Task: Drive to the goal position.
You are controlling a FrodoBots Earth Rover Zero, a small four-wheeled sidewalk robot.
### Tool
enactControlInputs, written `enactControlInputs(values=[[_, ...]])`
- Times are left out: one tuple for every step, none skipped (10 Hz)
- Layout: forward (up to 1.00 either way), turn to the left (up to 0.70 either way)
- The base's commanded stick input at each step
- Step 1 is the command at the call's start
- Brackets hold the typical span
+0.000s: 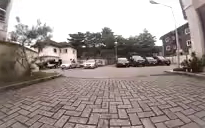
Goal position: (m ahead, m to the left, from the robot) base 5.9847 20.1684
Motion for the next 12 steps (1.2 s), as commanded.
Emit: enactControlInputs(values=[[0.7, 0.0], [0.7, 0.0], [0.7, 0.0], [0.7, 0.0], [0.7, 0.0], [0.7, 0.0], [0.7, 0.0], [0.7, 0.0], [0.7, 0.0], [0.7, 0.0], [0.7, 0.0], [0.7, 0.0]])
